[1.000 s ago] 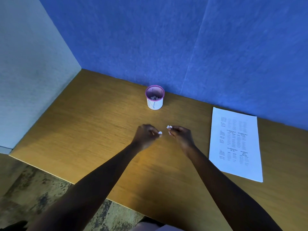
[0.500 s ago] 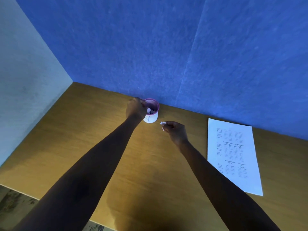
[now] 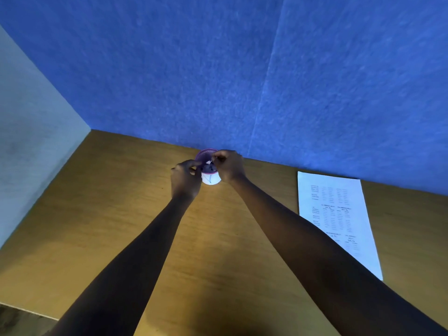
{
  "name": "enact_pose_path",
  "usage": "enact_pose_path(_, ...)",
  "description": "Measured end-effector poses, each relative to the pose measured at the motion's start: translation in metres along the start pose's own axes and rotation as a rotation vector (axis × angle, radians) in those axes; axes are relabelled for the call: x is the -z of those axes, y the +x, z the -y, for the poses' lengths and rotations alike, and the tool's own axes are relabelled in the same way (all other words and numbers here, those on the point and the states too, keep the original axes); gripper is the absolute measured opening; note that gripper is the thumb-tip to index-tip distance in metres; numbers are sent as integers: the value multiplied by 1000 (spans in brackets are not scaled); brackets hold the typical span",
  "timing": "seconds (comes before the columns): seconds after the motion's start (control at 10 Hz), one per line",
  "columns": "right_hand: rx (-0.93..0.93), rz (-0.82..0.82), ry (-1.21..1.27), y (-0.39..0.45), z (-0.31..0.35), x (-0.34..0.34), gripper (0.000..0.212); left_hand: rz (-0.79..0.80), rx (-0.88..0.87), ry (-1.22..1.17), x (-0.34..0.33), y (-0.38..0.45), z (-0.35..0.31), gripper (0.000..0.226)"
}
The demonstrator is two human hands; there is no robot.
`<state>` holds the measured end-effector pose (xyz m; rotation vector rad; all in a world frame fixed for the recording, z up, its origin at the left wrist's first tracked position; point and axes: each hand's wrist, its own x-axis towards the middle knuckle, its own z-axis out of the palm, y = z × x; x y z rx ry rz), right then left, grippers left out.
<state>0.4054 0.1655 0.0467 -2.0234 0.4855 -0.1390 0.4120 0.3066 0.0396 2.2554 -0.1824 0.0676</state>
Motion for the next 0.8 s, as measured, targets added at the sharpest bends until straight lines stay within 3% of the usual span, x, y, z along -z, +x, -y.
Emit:
enact_pose_path(0.3, -83, 48, 17, 3, 3, 5, 36, 58, -68, 66, 3, -9, 6, 26)
enact_pose_path(0.7, -134, -102, 205, -30, -1, 25, 17, 76, -70, 146, 0, -28, -11, 30)
enact_pose_path(0.8, -149, -147, 219, -51, -16, 32, 14, 71, -136, 143, -11, -38, -18, 32)
